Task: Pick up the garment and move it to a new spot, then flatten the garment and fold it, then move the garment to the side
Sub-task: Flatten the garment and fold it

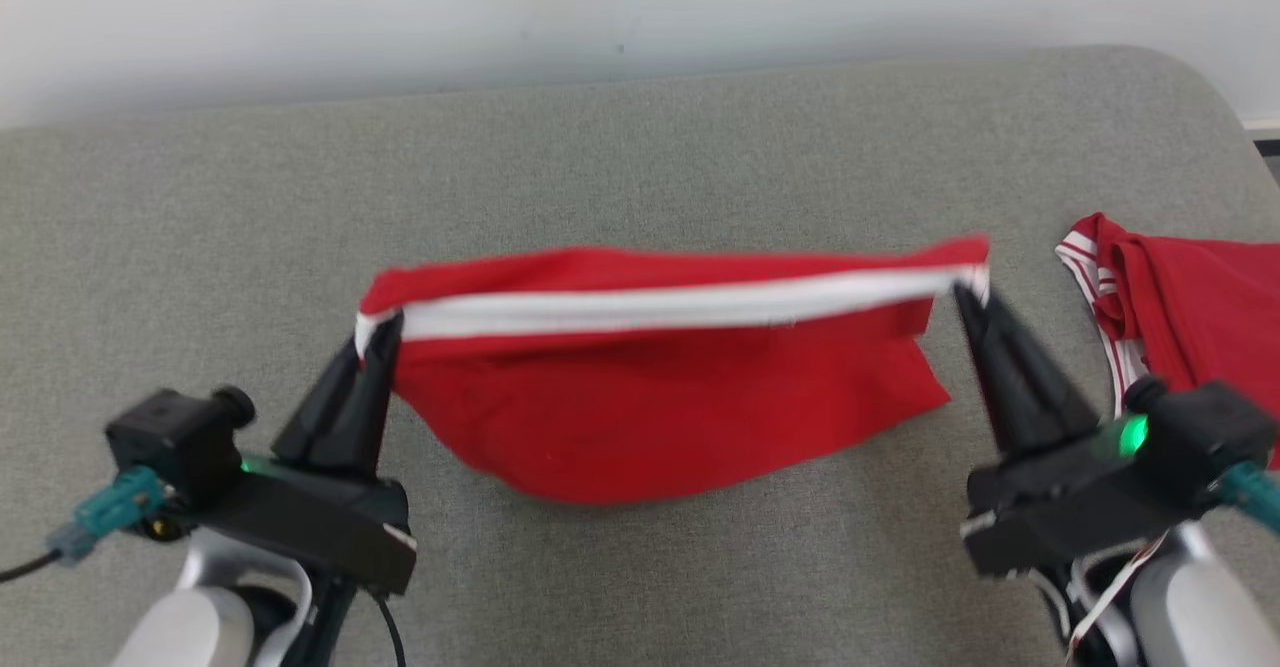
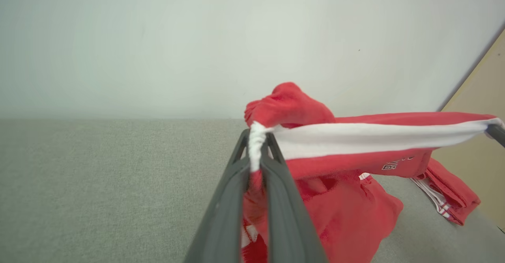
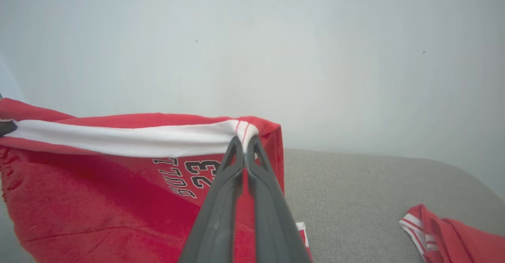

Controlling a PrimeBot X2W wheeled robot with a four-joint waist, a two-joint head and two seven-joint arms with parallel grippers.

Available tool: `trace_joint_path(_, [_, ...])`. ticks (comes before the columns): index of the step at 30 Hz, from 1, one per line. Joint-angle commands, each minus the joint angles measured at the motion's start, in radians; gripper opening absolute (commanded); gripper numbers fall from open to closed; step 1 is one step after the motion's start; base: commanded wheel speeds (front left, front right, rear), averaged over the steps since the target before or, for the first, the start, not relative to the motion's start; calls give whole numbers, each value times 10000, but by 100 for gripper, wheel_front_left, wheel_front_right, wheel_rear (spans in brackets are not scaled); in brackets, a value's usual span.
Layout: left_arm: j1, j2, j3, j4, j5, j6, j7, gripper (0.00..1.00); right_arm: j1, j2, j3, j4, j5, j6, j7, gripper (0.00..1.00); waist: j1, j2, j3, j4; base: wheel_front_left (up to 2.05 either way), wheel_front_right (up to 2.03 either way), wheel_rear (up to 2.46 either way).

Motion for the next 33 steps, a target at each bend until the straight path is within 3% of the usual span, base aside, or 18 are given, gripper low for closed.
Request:
trace_joint_path(1, [-137, 87, 85, -106, 82, 48, -85, 0, -187, -85, -56, -115, -92, -11, -58, 0, 0, -1, -73, 2, 0, 0, 0])
trace_joint_path(14, [-1577, 93, 194, -2027, 670, 280, -66, 0, -1938, -226, -385, -1324, -492, -11, 122, 0, 0, -1, -431, 119, 0, 0, 0])
trace_joint_path(20, [-1932, 191, 145, -2204, 846, 347, 231, 0, -2314, -167, -302, -1241, -294, -11, 218, 0, 0, -1, -237, 32, 0, 0, 0])
trace_joint_path(27, [-2924, 96, 97, -1196, 973, 147, 83, 0, -3784, -361, -80, 351, 256, -11, -344, 0, 0, -1, 266, -62, 0, 0, 0])
trace_joint_path(33, [-4770, -261, 53, 1186, 691, -484, -230, 0, -6070, -481, 630, 2649, 1052, -9, -889, 0, 0, -1, 889, -47, 0, 0, 0])
